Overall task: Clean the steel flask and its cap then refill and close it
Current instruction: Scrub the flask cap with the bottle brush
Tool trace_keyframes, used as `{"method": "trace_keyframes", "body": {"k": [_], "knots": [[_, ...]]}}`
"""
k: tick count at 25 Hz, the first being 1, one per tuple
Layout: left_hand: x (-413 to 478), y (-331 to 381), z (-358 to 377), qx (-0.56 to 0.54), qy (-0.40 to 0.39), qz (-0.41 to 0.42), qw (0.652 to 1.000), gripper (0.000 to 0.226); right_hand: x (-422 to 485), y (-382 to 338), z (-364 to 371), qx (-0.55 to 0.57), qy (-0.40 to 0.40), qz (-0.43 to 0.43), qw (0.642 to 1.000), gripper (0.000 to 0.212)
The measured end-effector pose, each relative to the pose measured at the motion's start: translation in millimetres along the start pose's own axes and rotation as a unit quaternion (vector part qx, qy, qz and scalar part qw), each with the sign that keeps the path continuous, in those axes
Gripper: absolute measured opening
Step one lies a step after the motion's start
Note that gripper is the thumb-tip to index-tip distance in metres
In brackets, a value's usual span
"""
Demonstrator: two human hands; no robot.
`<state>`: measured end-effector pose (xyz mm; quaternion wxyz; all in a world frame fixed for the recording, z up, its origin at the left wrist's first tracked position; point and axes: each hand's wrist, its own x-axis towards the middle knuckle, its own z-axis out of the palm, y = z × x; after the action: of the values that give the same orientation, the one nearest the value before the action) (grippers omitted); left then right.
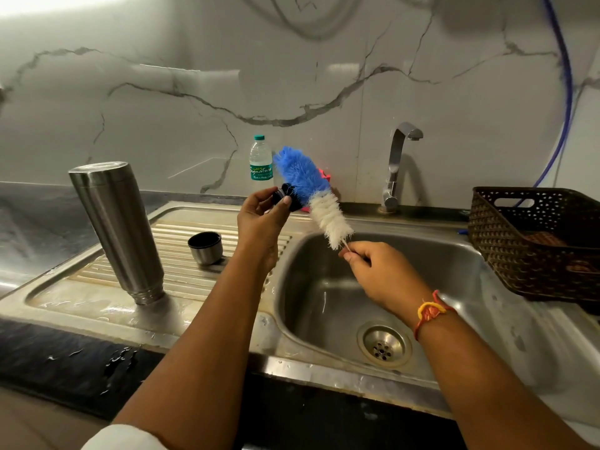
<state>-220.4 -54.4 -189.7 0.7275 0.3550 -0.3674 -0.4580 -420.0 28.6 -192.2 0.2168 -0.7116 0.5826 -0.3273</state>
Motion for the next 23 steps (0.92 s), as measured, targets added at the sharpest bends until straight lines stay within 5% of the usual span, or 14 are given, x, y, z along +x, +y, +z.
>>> {"method": "trace_keyframes", "body": {"k": [3, 9, 13, 23], "knots": [[5.3, 3.9, -4.8, -0.071, 0.036, -0.007, 0.997, 0.024, -1.7, -0.1, 1.4, 0.0, -0.015, 0.002, 1.0, 0.021], [-2.9, 3.9, 9.0, -0.123, -0.011, -0.037, 0.992, 0.017, 4.3, 5.7, 10.1, -0.061, -0.055, 0.037, 0.996, 0.026], [9.6, 9.2, -2.2, -0.244, 0.039, -0.072, 0.966, 0.014, 8.7, 9.6, 0.0, -0.054, 0.026, 0.083, 0.995, 0.028], [16.5, 8.1, -2.1, -0.292, 0.05, -0.146, 0.944, 0.043, -4.1, -3.8, -6.5, 0.135, 0.008, 0.007, 0.991, 0.022]]}}
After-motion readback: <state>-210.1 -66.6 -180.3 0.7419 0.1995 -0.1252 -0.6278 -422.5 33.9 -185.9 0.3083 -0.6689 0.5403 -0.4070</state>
